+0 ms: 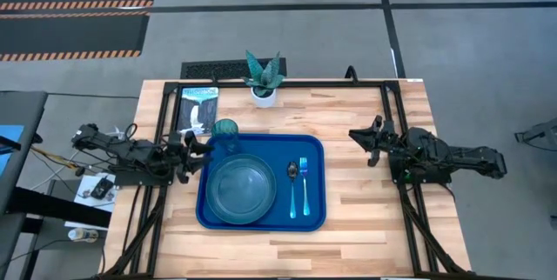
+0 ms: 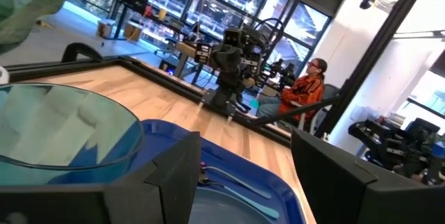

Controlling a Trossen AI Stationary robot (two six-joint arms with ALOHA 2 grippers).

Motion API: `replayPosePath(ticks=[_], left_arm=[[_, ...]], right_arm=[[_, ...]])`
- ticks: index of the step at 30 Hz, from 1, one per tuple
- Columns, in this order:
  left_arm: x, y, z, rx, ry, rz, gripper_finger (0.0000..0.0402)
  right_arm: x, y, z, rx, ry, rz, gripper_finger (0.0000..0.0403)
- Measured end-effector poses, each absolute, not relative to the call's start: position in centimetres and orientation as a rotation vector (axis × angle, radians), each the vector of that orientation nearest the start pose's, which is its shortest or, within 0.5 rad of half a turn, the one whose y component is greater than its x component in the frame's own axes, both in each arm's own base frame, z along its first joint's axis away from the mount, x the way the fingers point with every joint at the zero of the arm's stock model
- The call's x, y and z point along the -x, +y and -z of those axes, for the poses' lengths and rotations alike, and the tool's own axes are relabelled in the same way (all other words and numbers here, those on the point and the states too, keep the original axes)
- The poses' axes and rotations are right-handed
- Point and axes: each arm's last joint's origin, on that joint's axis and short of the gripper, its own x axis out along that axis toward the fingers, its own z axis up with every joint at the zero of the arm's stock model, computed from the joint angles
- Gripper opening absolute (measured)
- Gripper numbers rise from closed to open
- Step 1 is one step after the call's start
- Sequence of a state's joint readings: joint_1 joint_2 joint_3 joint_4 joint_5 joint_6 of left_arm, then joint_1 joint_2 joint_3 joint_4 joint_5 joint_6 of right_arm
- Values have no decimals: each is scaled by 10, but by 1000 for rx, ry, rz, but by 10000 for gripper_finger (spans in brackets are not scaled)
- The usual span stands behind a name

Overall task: Pick and place plate/cup/fork/spoon on tray
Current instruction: Return to Home Position

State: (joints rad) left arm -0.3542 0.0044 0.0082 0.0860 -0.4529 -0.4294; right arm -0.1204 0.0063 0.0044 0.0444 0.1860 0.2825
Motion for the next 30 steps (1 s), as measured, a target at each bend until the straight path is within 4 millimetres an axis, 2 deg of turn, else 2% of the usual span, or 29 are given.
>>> replayPosePath(ticks=[30], left_arm=[[-93, -21, -174, 465, -101, -75, 212]], right_arm=[[-96, -17, -169, -249, -80, 300, 77]])
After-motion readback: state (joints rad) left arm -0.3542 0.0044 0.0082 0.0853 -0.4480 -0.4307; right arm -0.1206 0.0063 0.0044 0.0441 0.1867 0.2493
